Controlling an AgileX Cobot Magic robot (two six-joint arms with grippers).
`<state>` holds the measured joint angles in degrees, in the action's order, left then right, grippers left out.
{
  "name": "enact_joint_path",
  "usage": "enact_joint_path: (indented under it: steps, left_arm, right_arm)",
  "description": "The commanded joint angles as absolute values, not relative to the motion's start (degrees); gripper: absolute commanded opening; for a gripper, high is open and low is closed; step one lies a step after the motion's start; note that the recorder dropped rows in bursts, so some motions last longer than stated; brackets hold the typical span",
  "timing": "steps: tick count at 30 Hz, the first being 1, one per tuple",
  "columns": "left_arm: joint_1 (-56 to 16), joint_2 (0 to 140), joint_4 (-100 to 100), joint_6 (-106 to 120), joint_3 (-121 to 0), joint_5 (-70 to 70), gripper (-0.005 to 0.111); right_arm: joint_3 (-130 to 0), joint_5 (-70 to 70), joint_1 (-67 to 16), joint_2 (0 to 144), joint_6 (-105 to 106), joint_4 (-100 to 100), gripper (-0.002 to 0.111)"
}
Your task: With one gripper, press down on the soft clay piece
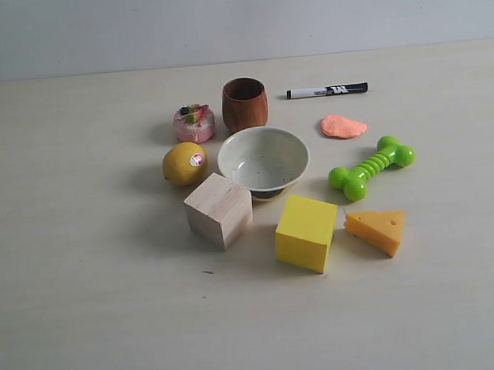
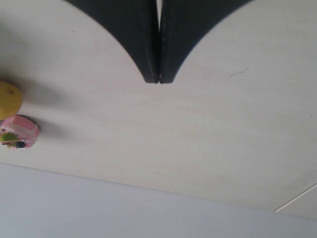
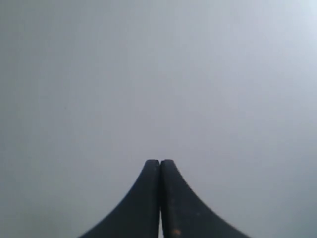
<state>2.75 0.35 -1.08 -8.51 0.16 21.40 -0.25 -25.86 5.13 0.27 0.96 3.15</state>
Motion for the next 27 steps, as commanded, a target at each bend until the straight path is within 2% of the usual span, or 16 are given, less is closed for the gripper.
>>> enact_joint_path:
  steps: [1,6,11,14,17,20,27]
  left_arm:
    - [2.82,0.00,-1.08,-8.91,0.00,20.90,0.000]
    - [2.82,0.00,-1.08,-8.91,0.00,20.90,0.000]
    - [2.82,0.00,-1.08,-8.91,0.00,20.90,0.000]
    - [2.82,0.00,-1.08,-8.91,0.00,20.90,0.000]
    - [2.82,0.00,-1.08,-8.91,0.00,20.90,0.000]
    - [2.82,0.00,-1.08,-8.91,0.00,20.90,0.000]
    - [2.82,0.00,-1.08,-8.91,0.00,20.90,0.000]
  right_arm:
    - [-0.74,-24.45,5.50,0.00,-1.65,3.09,0.000]
    - [-13.26,-6.65,5.38,6.39,-1.54,2.65,0.000]
    - [-32.13,12.53,5.38,25.23,-1.15,2.65,0.000]
    - [-43.27,23.91,5.38,37.88,6.30,2.65,0.000]
    - [-49.69,25.13,5.38,47.60,7.04,4.00,0.000]
    - [-54.45,26.70,5.38,56.20,8.26,15.11,0.000]
    - [-55.39,31.66,5.38,60.84,16.63,20.58,0.000]
